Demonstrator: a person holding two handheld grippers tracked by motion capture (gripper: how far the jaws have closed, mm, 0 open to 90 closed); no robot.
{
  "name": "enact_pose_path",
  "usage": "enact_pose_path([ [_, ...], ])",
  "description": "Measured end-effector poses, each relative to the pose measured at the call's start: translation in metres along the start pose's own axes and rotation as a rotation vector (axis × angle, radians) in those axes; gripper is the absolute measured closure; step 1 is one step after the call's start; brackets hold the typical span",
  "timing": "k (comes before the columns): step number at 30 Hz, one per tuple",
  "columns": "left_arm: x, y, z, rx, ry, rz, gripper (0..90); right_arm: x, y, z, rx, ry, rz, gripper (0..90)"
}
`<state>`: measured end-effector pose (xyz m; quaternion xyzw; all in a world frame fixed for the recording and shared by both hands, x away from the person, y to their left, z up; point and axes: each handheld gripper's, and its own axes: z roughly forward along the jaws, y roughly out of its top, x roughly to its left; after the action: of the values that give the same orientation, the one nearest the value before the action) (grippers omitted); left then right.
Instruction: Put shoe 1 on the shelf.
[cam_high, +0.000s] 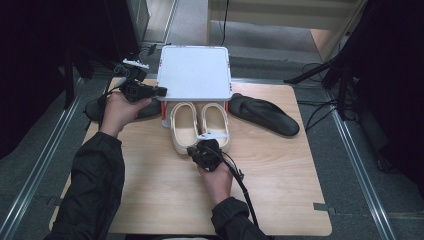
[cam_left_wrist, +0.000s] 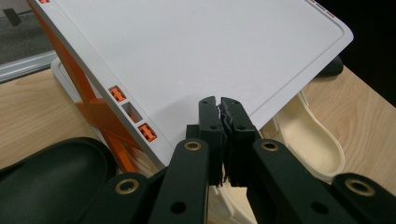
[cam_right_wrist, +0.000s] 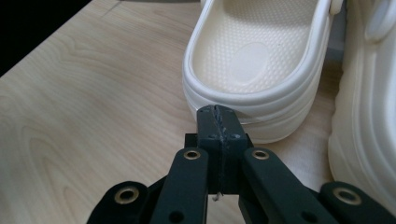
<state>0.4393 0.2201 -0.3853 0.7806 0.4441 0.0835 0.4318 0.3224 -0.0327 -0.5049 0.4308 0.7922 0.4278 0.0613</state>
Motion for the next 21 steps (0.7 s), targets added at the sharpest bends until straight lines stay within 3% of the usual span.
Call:
enact_pose_path([
  [6, -0.001, 0.000, 0.000, 0.002, 0.002, -0.003, 88.2, -0.002, 0.013, 0.015, 0.016, -0.001, 0.022, 90.0],
  [17, -0.001, 0.000, 0.000, 0.000, 0.004, -0.003, 88.1, -0.005, 0.034, 0.035, 0.010, -0.068, 0.001, 90.0],
  [21, -0.001, 0.000, 0.000, -0.001, 0.003, -0.007, 88.2, -0.010, 0.041, 0.041, 0.002, -0.065, 0.035, 90.0],
])
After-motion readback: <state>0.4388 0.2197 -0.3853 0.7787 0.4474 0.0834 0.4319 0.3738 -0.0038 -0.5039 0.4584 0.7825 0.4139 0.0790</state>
